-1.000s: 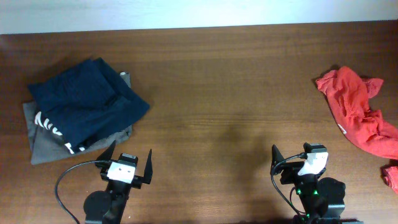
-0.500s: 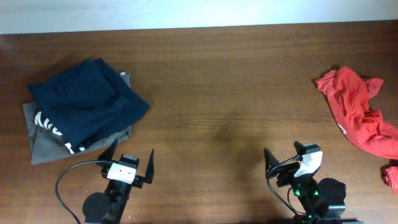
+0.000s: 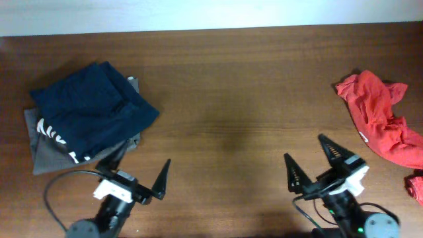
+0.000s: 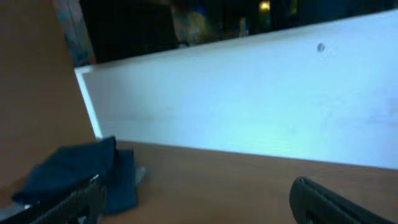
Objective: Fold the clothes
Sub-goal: 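Reach the right gripper to the crumpled red T-shirt and grasp it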
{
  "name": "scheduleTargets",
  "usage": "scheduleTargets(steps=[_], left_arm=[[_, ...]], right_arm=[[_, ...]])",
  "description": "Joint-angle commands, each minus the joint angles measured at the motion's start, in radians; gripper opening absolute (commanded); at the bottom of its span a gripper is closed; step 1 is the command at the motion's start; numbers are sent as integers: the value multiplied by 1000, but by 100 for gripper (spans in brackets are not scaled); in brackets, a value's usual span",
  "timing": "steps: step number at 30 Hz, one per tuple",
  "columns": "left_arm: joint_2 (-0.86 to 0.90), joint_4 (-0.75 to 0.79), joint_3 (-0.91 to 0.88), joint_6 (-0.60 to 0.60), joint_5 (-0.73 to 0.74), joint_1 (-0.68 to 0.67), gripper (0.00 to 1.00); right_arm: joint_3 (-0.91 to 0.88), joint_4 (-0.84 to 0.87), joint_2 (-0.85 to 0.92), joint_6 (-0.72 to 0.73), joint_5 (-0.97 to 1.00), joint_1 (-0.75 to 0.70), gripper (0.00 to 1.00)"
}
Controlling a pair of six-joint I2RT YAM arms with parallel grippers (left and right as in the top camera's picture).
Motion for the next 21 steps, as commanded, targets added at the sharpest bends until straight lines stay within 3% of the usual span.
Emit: scheduleTargets(steps=[1,7,13,17,21], left_arm=[[151,-34,159,-45,20,-5,99],[548,-272,521,-1,21,-5,99],[948,-686,907,35,20,-5,99],[1143,-835,1036,35,20,-5,99],[1239,-880,1050,35,33,-5,99]], right_arm=[[121,-92,138,5,32,-8,99],[415,-434,513,5,110,-8,99],[772,-710,899,5,130,-8,99],[860,-803,1070,-16,285,-14,99],[970,-835,1230,76,451,-91,99]])
